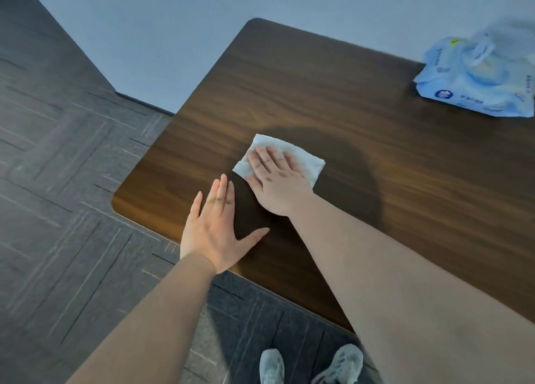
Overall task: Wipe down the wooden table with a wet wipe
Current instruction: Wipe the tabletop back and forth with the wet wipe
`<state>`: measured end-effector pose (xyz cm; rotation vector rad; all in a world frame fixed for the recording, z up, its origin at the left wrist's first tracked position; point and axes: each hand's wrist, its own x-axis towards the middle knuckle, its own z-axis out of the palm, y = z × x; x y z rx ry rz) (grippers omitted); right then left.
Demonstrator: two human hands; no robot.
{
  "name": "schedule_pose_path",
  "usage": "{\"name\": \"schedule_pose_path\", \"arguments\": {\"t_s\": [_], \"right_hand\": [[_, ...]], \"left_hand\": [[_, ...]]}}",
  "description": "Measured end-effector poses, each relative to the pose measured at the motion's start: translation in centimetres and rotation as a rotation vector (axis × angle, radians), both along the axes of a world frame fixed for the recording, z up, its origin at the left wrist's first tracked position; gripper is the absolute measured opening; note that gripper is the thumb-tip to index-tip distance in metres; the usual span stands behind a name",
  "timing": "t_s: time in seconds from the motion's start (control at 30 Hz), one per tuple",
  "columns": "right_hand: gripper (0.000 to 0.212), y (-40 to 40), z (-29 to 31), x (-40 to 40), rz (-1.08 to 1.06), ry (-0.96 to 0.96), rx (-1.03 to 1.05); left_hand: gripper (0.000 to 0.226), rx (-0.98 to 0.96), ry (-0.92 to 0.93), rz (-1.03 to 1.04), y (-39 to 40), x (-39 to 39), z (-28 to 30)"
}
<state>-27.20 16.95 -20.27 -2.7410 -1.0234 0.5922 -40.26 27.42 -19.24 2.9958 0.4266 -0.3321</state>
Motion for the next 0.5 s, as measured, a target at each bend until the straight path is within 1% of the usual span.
{"name": "schedule_pose_path", "arguments": {"t_s": [0.13, 0.23, 0.37, 0.5], "right_hand": [[0.056, 5.4, -0.2, 0.5, 0.068, 0.022, 0.029], [0.055, 7.2, -0.1, 1.3, 0.102, 0.036, 0.035], [0.054, 7.3, -0.2, 1.7, 0.117, 0.027, 0.033], [0.054, 5.7, -0.2, 0.9, 0.094, 0.022, 0.043]], "left_hand": [[0.115, -0.023, -0.023, 0.024, -0.1, -0.1, -0.1], [0.119, -0.041, -0.024, 0.03, 0.0, -0.1, -0.1], [0.107, -0.032, -0.046, 0.031, 0.1, 0.0, -0.4], [0.115, 0.002, -0.036, 0.03, 0.3, 0.0, -0.8]]}}
